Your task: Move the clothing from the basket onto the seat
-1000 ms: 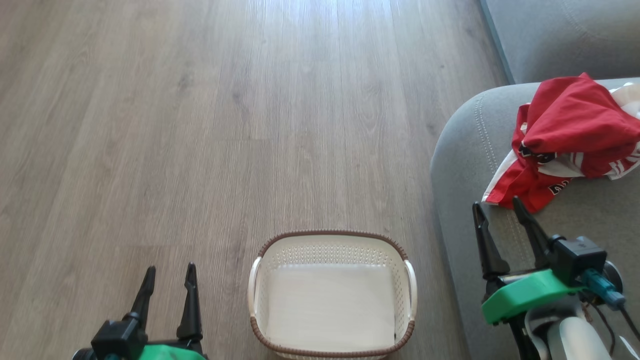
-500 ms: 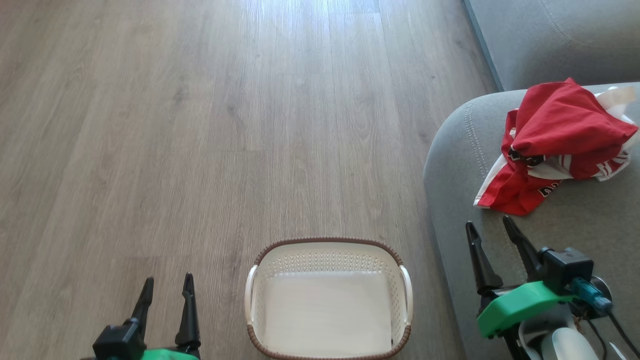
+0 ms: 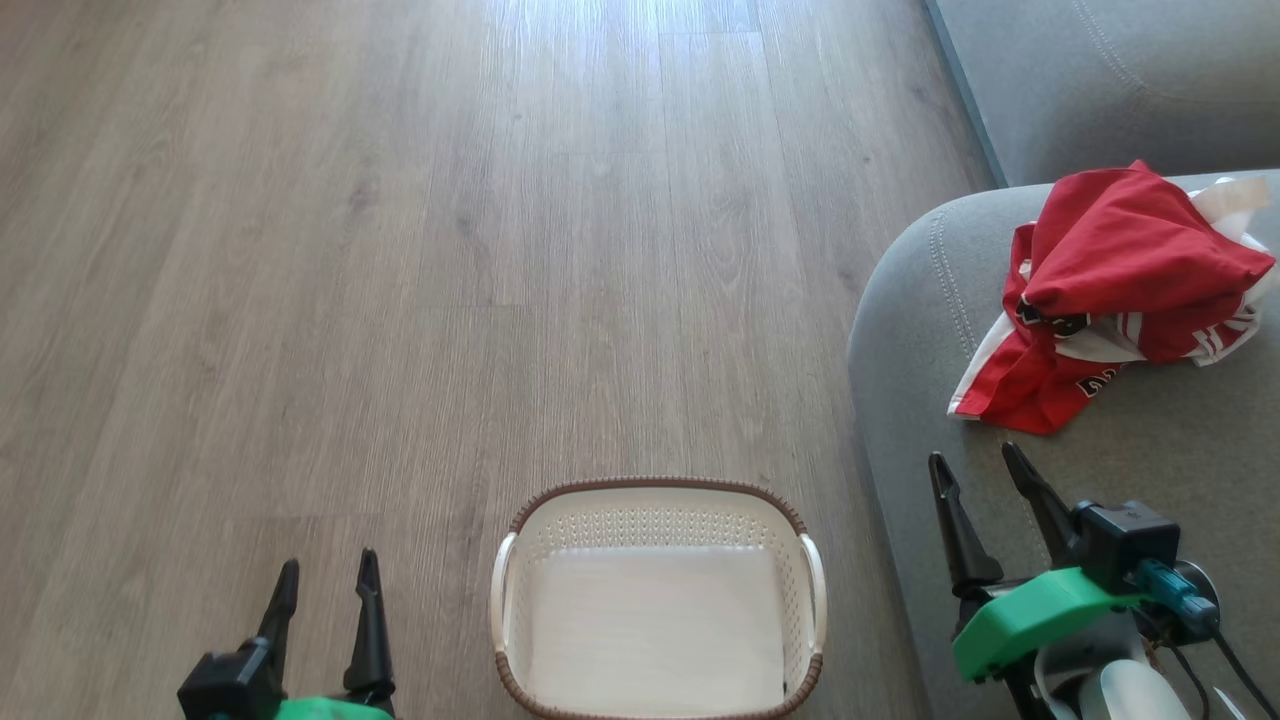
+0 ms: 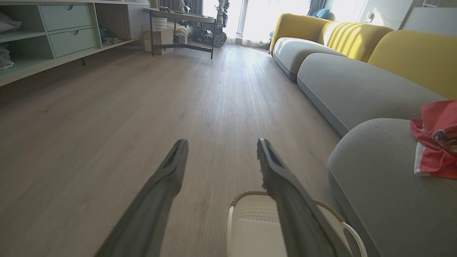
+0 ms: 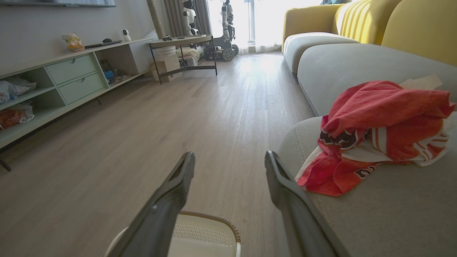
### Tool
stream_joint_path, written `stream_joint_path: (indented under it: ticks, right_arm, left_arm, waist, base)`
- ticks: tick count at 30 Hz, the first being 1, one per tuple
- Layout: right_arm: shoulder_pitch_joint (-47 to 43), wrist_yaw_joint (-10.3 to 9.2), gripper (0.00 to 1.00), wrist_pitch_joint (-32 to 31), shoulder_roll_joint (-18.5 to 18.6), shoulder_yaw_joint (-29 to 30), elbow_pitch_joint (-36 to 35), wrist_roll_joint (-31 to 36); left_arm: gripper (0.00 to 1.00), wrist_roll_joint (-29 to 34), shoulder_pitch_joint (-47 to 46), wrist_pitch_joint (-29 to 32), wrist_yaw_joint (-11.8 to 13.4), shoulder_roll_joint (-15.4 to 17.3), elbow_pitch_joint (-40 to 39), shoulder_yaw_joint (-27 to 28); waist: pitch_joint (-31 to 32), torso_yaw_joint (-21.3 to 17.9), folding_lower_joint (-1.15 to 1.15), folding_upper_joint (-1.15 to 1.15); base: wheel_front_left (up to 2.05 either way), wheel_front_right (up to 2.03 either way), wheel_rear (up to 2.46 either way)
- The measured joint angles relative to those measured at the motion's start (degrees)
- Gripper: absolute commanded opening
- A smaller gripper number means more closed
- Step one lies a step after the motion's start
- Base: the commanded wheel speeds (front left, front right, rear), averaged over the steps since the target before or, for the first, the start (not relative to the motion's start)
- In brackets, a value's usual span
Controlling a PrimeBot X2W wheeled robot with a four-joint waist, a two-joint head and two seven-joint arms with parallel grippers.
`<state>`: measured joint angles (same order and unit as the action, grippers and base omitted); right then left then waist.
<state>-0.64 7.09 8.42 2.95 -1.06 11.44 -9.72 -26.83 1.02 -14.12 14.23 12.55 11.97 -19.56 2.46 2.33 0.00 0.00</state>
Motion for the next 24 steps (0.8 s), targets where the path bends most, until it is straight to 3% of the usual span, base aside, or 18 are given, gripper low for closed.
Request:
stream_joint_path:
  ticks: [24]
  right_arm:
    - [0.0,0.00,1.00,0.2,0.0,-0.3,0.6,0.0]
  left_arm:
    - [1.00,-0.7,0.3,0.5,0.9,0.1,0.6,-0.2]
  waist:
    - [0.8,0.1,0.00,0.00]
  base:
    - [0.00,0.00,0.00]
